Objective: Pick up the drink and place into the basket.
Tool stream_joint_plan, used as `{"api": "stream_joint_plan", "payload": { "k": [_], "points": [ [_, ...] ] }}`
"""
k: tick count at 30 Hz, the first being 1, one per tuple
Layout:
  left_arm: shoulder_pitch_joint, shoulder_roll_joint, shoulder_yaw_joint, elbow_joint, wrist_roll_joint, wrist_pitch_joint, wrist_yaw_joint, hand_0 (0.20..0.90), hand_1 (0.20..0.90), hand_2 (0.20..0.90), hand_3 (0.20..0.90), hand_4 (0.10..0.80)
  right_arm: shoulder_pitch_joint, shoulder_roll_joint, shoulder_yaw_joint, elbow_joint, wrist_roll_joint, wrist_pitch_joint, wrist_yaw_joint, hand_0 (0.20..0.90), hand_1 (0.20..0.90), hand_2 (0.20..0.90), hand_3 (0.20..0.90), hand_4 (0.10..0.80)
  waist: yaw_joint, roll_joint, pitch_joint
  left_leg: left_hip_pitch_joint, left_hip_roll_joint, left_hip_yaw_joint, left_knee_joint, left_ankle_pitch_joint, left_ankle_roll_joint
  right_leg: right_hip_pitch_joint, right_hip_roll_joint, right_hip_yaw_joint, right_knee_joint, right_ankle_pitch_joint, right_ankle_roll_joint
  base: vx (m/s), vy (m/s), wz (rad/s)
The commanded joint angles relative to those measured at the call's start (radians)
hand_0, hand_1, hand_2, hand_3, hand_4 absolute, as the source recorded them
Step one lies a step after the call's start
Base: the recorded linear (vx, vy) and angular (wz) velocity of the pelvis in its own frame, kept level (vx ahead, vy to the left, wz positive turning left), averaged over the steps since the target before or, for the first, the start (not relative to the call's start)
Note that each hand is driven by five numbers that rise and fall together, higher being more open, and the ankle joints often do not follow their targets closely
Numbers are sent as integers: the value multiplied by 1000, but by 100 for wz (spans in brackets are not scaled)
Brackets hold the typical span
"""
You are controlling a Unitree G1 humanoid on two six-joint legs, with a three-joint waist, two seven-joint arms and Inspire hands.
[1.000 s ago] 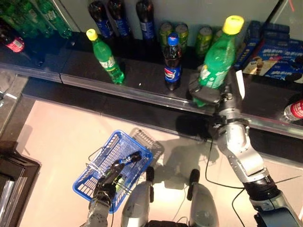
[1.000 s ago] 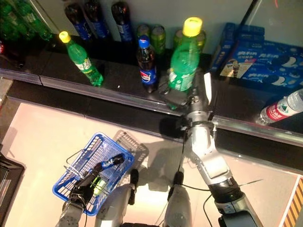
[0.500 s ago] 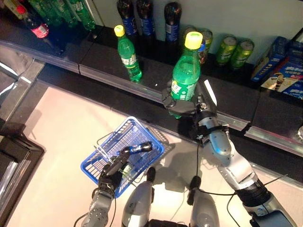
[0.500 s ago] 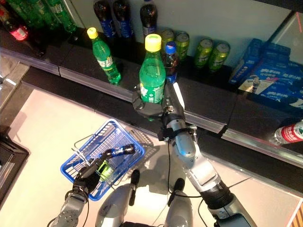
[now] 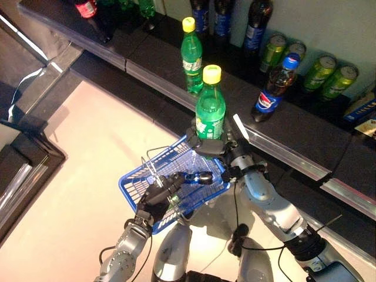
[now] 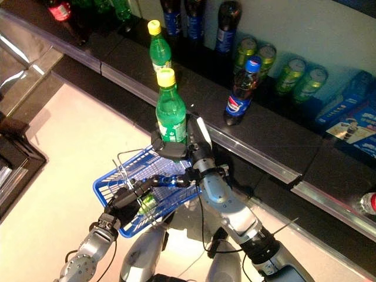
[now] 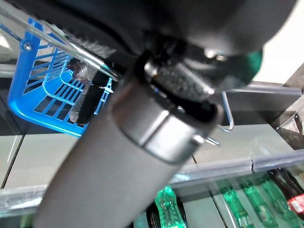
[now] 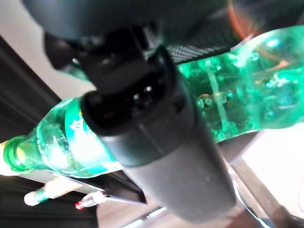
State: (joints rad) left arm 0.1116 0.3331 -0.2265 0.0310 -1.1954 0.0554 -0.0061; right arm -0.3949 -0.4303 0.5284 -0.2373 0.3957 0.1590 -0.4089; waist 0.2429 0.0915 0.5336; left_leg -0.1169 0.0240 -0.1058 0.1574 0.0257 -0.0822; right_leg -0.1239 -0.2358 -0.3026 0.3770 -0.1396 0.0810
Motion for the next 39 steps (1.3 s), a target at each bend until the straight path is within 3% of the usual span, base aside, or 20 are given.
{"api": "stream_joint_plan", "payload": {
  "k": [1, 20, 24, 29, 39],
  "points": [
    [-98, 52, 56, -440, -36, -145, -303, 300, 300, 300, 200, 100, -151, 110, 32, -87, -39, -131, -31, 300, 300, 300, 200, 100, 18, -23, -141, -31, -41, -21, 111, -38, 42, 108, 41, 16, -102, 35, -57, -38, -64, 17],
    [-185, 78, 34, -573, -84, -46, -577, 300, 300, 300, 200, 100, -141, 200, 119, 129, -90, -94, -101, 300, 300, 300, 200, 100, 73, -40, -157, -51, -57, -71, 108, -32, 46, 126, 44, -19, -139, 49, -51, -6, -20, 6],
    [-199, 106, 35, -583, -51, -42, -654, 300, 300, 300, 200, 100, -125, 218, 131, 231, -64, -123, -115, 300, 300, 300, 200, 100, 82, -37, -163, -50, -60, -77, 106, -31, 45, 133, 40, -29, -143, 51, -51, 15, 17, 18],
    [-236, 145, 30, -595, -50, -42, -686, 300, 300, 300, 200, 100, -119, 228, 124, 312, -73, -141, -138, 300, 300, 300, 200, 100, 88, -39, -173, -57, -65, -81, 114, -35, 45, 136, 34, -37, -145, 54, -46, 10, 8, 5],
    [-234, 147, 51, -602, -78, -26, -728, 300, 300, 300, 200, 100, -94, 240, 102, 360, -81, -145, -160, 300, 300, 300, 200, 100, 93, -45, -179, -61, -66, -76, 118, -42, 47, 136, 28, -35, -152, 62, -38, 7, 2, 0]
  ]
}}
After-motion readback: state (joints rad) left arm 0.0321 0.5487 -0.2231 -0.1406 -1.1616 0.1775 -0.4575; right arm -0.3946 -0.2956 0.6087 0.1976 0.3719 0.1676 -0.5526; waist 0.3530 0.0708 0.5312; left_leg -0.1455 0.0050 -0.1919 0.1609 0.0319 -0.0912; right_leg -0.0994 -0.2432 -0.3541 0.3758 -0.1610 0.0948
